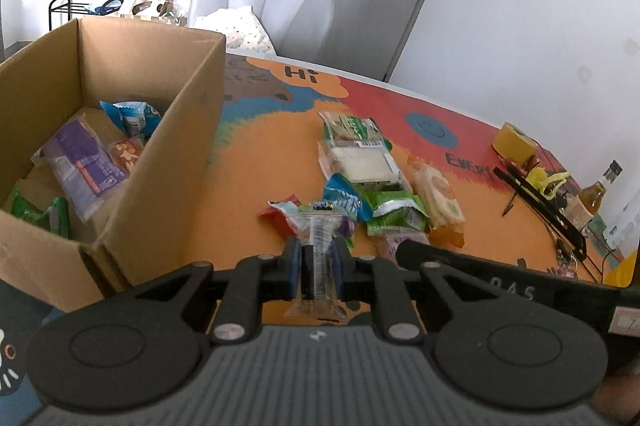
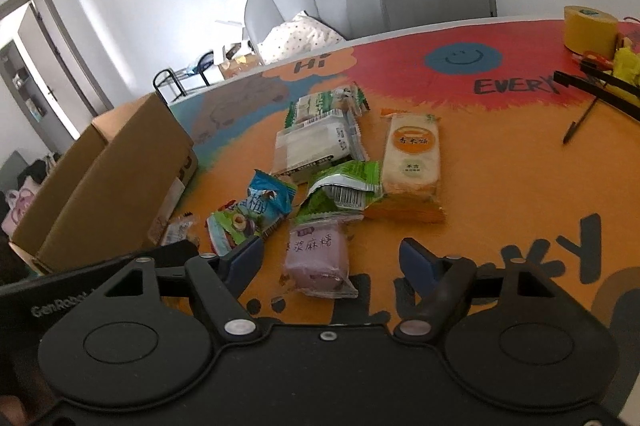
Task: Organize snacks
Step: 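Close the right tool on the pink pack while the left tool holds the clear tube, then lift and carry the clear tube and pink pack with both tools over the box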
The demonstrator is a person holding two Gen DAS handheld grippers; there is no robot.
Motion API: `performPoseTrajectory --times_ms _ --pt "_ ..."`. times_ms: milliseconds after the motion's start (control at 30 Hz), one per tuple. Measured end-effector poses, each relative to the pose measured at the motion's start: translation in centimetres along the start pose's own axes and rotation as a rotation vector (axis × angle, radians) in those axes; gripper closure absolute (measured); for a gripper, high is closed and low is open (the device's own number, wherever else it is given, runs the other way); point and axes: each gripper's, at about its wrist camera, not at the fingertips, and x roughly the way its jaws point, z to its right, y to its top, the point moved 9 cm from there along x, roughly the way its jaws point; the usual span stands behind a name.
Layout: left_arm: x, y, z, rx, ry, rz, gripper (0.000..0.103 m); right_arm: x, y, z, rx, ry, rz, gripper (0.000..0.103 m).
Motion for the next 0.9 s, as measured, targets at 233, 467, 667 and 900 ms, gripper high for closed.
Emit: performPoseTrajectory --times_ms 233,467,667,900 --pt "0.4 0.2 -0.2 -0.008 -0.009 -0.006 0.087 0.7 -0.4 -0.2 -0.071 -0.062 -0.009 0.067" --pt "0.3 0.4 -0.1 -0.013 -0.025 0.001 0.087 -0.3 -0.1 0.2 -0.041 -0.052 0.008 0.071" --pt "-0.4 1.3 -0.1 -0.005 -0.033 0.022 0.087 -1.5 1.1 -0.1 -0.024 -0.039 0.051 0.072" --pt "-1.6 3.1 0.3 0.012 -0.042 0.061 0.087 -2.9 3.1 -1.2 -0.023 -0.013 0.108 0.072"
